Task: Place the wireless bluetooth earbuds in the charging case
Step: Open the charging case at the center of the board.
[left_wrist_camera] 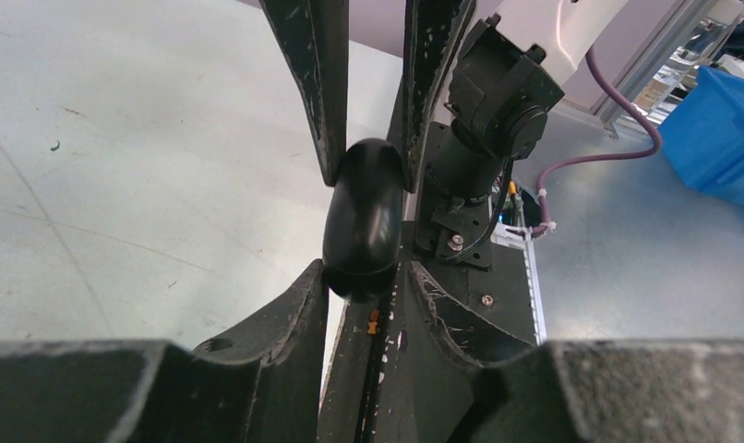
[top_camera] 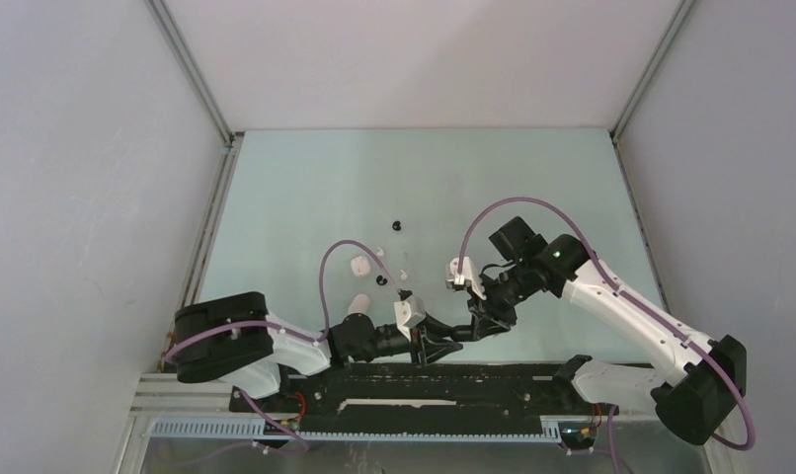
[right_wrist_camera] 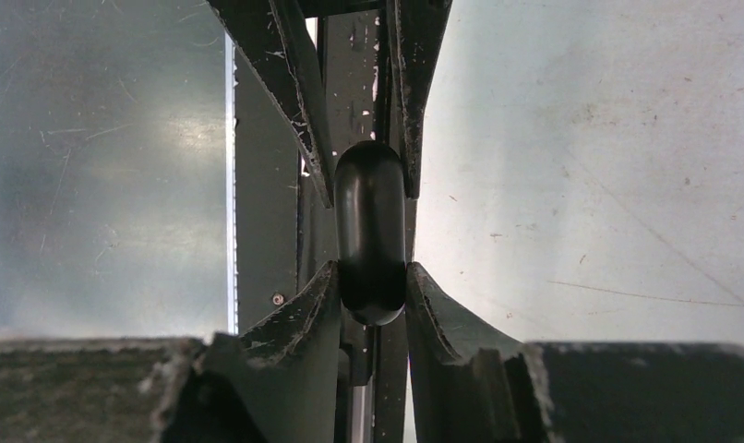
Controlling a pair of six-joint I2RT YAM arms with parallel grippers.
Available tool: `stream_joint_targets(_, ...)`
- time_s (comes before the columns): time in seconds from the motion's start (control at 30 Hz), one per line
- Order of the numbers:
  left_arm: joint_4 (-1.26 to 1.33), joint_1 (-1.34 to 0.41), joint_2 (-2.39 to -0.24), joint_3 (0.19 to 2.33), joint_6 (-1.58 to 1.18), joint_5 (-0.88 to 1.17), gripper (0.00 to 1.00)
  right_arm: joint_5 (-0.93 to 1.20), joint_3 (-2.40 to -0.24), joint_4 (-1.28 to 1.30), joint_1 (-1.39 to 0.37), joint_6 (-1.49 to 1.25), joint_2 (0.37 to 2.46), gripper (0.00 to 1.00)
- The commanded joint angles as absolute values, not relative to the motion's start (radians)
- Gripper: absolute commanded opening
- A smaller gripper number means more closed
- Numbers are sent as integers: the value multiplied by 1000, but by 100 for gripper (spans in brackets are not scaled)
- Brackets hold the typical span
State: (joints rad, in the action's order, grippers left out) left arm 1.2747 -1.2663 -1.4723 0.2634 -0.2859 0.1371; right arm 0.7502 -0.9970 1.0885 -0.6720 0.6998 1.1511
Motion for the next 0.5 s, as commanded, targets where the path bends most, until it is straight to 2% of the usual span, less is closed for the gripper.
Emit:
stream_joint_targets(0.0,1321,-1267,-1489,281,-297,126,39,750,-1000,1060,-662,689,1130,12)
stream_joint_targets(0.4,1322,-1267,-1487,297,-289,150,38,755,-1000,1051,-661,677,1147,13)
stream_joint_targets(0.47,1322,-1267,-1494,305,-291,164,34,758,-1000,1048,-661,676,1149,13)
